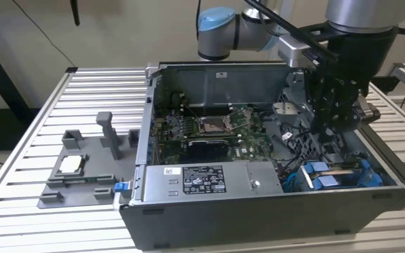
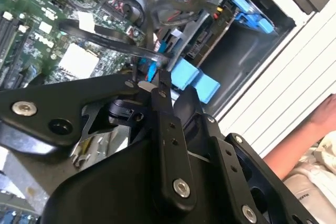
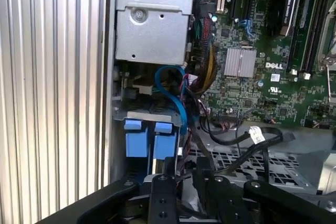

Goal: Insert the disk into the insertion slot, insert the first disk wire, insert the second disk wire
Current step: 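Insert the second disk wire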

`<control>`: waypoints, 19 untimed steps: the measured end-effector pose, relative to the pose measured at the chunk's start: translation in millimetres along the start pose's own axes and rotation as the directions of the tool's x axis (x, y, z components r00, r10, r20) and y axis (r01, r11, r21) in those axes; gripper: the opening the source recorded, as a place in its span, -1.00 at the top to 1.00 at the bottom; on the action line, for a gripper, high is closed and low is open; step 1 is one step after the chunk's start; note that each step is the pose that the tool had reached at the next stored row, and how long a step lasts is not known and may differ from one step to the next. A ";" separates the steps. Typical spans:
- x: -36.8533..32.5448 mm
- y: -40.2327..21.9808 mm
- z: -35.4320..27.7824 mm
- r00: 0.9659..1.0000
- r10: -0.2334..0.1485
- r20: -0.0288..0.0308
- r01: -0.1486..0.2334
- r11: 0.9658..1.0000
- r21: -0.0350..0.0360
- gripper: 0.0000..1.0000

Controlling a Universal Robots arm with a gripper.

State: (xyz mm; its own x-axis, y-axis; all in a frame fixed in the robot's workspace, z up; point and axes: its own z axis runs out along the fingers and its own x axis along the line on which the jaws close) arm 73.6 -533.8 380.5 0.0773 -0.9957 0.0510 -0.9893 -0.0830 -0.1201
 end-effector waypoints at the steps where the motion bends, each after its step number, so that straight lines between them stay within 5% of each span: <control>1: -4.2 0.4 -0.2 1.000 0.000 0.000 0.000 1.000 0.003 0.38; 4: -8.0 0.9 0.5 1.000 0.000 -0.004 0.000 1.000 0.013 0.38; 9: -8.2 1.4 3.9 1.000 -0.003 -0.017 0.003 1.000 0.015 0.38; 13: -7.5 1.7 5.7 1.000 -0.003 -0.019 0.003 1.000 0.018 0.38; 19: -5.3 2.6 9.4 1.000 -0.002 -0.021 0.002 0.999 0.035 0.38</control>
State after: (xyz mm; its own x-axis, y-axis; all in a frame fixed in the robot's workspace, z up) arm 71.8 -529.2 370.6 0.0764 -0.9945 0.0720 -0.9842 -0.0868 -0.1544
